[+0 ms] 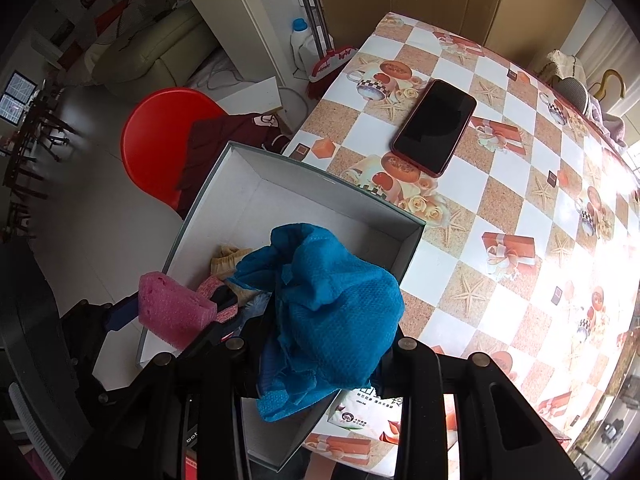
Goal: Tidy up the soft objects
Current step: 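Open both tools to drop the sponge and blue cloth into the box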
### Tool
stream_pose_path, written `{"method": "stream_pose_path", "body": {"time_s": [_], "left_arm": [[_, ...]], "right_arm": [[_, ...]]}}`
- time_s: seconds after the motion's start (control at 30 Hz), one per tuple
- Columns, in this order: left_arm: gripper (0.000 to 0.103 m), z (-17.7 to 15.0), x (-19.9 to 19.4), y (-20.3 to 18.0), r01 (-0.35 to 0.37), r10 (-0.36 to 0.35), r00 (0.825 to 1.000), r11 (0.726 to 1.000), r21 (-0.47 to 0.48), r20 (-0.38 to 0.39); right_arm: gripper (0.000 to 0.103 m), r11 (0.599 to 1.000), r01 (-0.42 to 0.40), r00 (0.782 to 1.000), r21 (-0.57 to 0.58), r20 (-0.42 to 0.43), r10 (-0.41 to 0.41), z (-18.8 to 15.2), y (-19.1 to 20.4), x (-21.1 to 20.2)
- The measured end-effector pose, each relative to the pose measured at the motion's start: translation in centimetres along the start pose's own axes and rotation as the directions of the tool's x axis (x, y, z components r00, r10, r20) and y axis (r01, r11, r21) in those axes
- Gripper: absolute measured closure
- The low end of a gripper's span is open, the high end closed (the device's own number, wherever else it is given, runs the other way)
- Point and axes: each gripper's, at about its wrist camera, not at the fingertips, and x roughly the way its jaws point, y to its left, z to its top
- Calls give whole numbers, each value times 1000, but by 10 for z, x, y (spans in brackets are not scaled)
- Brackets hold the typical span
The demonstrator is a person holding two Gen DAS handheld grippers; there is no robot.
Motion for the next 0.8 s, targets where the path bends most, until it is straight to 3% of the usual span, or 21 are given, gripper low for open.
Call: {"method": "stream_pose_path", "body": {"time_s": [0.8], "left_arm": [[30, 1, 6, -1, -5, 5, 1000, 1000, -1, -12]], "right_arm": [[67, 1000, 9, 1000, 1, -2, -9, 4, -5, 3]]}}
